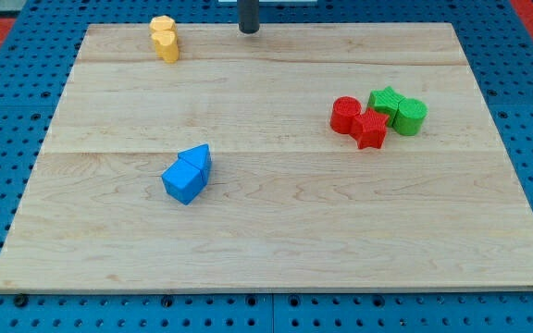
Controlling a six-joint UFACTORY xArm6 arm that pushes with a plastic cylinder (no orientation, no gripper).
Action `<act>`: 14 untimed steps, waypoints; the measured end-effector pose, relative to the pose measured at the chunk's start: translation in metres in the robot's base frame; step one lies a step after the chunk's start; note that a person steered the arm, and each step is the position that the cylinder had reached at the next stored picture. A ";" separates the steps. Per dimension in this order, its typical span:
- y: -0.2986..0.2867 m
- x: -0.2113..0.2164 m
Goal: Move the yellow hexagon into the blue cube
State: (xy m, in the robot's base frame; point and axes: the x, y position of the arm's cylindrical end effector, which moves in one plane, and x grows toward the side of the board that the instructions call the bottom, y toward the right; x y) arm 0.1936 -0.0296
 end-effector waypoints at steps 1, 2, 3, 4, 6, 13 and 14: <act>-0.003 -0.001; -0.004 -0.002; -0.009 0.000; -0.024 -0.001; -0.096 -0.002; -0.194 0.049; -0.229 0.023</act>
State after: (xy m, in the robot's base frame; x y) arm 0.2164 -0.2581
